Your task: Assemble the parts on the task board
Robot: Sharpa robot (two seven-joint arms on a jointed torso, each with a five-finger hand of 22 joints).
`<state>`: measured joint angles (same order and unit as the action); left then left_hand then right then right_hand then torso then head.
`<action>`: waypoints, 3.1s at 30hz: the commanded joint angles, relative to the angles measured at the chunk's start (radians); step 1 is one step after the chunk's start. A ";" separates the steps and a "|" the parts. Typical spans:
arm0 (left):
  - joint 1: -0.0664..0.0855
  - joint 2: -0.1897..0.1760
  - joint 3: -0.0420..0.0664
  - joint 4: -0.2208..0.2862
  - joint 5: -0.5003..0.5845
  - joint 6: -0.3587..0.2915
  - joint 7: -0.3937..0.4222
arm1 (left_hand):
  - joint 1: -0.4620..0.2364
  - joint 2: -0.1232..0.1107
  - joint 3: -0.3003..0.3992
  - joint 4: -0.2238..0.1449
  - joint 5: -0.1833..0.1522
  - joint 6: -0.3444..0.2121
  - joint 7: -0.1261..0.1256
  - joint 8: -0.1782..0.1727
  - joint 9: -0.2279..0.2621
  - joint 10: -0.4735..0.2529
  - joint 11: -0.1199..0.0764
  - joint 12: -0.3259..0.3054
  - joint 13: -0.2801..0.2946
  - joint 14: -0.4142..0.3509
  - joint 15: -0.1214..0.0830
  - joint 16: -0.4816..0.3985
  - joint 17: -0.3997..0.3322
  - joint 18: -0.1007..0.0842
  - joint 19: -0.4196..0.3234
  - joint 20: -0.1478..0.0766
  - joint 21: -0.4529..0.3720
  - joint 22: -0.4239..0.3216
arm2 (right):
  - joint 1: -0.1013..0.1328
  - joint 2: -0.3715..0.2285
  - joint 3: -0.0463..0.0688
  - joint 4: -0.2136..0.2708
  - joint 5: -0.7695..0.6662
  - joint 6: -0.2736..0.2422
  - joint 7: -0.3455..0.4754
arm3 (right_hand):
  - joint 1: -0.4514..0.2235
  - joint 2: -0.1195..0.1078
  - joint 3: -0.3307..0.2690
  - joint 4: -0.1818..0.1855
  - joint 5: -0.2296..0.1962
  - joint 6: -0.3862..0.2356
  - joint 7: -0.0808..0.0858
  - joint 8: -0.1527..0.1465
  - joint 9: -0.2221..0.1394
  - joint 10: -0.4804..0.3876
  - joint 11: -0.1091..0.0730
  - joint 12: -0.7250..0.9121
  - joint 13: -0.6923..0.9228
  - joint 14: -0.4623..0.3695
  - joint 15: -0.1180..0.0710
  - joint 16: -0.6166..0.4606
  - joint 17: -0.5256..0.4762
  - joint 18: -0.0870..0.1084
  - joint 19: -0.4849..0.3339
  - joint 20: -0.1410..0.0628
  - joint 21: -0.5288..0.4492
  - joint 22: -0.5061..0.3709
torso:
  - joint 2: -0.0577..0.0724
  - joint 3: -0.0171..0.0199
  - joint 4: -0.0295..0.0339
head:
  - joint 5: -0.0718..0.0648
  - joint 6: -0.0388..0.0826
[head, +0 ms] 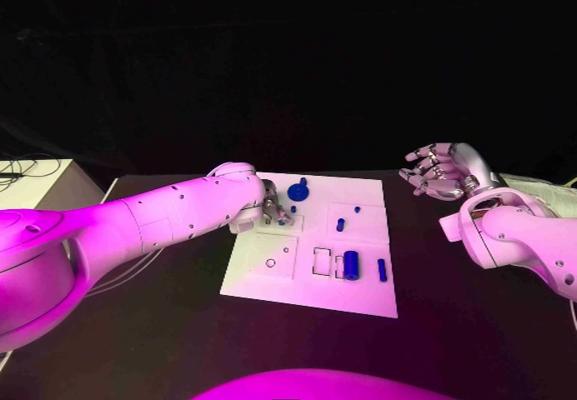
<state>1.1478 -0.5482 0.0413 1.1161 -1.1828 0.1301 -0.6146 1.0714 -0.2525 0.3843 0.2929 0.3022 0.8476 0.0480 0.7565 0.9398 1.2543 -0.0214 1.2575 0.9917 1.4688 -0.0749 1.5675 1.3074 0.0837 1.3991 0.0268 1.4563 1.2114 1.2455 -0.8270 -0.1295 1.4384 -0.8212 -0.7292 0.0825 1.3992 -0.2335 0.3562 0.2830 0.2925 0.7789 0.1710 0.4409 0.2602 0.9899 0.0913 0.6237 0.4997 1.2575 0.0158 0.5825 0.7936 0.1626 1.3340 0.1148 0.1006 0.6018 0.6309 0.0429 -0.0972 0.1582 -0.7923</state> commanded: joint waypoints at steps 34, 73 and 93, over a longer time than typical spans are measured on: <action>-0.007 -0.047 0.067 0.054 0.144 -0.074 0.036 | 0.094 0.146 -0.405 0.003 -0.153 -0.073 0.045 -0.072 -0.063 -0.134 0.044 -0.062 -0.147 0.084 0.037 -0.021 0.220 0.001 -0.046 0.036 -0.041 -0.077 | -0.001 -0.002 0.000 -0.001 -0.001 0.012 0.023 | -0.066 -0.013 -0.014 0.004 0.100 -0.005 0.004 0.004 -0.003 0.003 0.003 -0.002 -0.014 0.014 0.002 -0.040 0.010 0.019 0.013 0.002 -0.021 -0.043 | 0.001 0.0010 0.0003 | -0.005 0.009; 0.042 0.083 0.164 -0.271 0.059 -0.041 0.075 | 0.129 0.114 -0.157 0.003 -0.143 -0.082 0.056 -0.081 -0.150 -0.189 0.053 -0.092 -0.246 0.075 0.045 -0.031 0.199 0.007 -0.058 0.043 -0.060 -0.104 | 0.012 -0.005 0.003 0.023 -0.003 0.004 0.021 | -0.058 -0.006 -0.006 -0.003 0.111 -0.004 0.003 0.005 -0.002 0.003 0.001 -0.004 -0.019 0.019 0.000 -0.053 0.011 0.020 0.017 0.002 -0.024 -0.056 | 0.038 0.0039 -0.0094 | -0.003 0.054; 0.048 0.098 0.160 -0.315 0.053 0.004 0.062 | 0.114 0.095 -0.157 0.003 -0.145 -0.084 0.057 -0.079 -0.153 -0.196 0.054 -0.096 -0.257 0.072 0.046 -0.034 0.192 0.008 -0.061 0.044 -0.062 -0.109 | 0.016 -0.004 0.006 0.026 -0.007 0.002 0.023 | -0.058 -0.006 -0.006 -0.003 0.111 -0.004 0.003 0.005 -0.002 0.003 0.001 -0.004 -0.019 0.019 0.000 -0.053 0.011 0.020 0.017 0.002 -0.024 -0.056 | 0.048 0.0055 -0.0062 | -0.005 0.056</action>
<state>1.1934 -0.4526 0.2015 0.8016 -1.1262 0.1108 -0.5530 1.1867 -0.1452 0.2212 0.2938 0.1595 0.7560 0.1035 0.6738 0.7879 1.0584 0.0325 1.1645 0.7357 1.4667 -0.0334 1.5306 1.3073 0.0836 1.3367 0.0717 1.3940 1.1032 1.2609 -0.8318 -0.1247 1.4628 -0.8192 -0.7284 0.0926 1.3383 -0.2436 0.3508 0.2828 0.3989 0.7788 0.1710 0.4409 0.2593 0.9899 0.0914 0.6237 0.4817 1.2720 0.0158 0.5343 0.8030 0.1624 1.3449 0.1183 0.0828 0.5472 0.6788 0.0467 -0.1029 0.1522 -0.7355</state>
